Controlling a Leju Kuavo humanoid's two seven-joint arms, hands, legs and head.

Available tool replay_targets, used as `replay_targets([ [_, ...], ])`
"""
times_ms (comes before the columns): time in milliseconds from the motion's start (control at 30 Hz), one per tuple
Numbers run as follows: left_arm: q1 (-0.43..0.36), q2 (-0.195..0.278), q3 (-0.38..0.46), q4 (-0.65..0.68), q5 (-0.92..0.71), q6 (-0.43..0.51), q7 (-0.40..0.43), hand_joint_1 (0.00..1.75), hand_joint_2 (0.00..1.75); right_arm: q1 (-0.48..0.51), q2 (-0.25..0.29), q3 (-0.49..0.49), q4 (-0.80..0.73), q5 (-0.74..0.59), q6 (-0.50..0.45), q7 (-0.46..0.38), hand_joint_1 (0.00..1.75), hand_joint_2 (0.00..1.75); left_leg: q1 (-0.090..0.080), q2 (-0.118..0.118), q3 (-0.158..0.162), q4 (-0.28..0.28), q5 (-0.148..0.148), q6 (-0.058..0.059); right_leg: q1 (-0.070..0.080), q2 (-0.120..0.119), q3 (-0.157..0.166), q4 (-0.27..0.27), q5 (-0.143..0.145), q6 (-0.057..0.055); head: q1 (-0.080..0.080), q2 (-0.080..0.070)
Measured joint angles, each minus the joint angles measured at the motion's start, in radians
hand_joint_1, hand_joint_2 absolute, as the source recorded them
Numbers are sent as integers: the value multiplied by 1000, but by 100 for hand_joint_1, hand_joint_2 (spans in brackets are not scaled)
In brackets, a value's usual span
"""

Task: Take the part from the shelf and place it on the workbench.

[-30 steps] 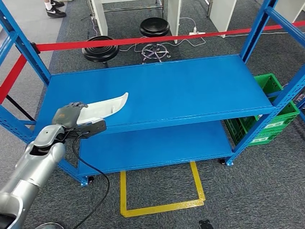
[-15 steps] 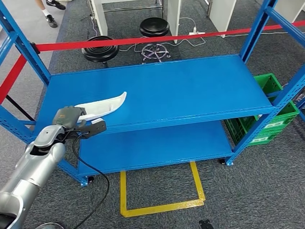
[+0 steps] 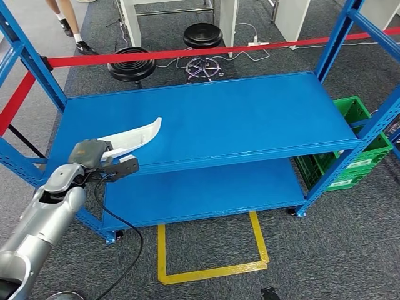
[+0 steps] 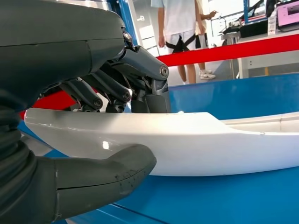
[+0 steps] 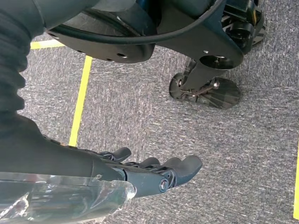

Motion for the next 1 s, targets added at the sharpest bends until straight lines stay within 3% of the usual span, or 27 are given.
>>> replay_targets([
  [400,16,-4,12,-4,8,32,-24,175,175,0,1,-13,0,7,1,-2,0,175,-1,0,-1,0,0,1,-1,0,0,0,0,0,0,0],
  [633,68,-13,12,-85,-1,62,-24,175,175,2,4,-20,0,6,7,-14,0,175,-4,0,-4,6,-4,8,-4,0,-1,-1,0,3,0,0],
  [800,121,-18,8,-188,-15,73,-24,175,175,7,5,-33,0,3,30,-46,0,175,-7,0,-10,18,-12,19,-8,0,-1,-1,-2,13,0,0],
  [933,152,-20,5,-267,-24,77,-26,175,175,10,5,-41,0,1,48,-72,0,175,-9,1,-13,20,-5,35,-11,0,2,-6,3,29,0,0],
  [1000,163,-22,3,-301,-27,79,-29,175,175,12,5,-45,0,-2,56,-82,0,175,-4,5,-10,5,6,46,-8,-3,-9,21,-30,35,2,0],
])
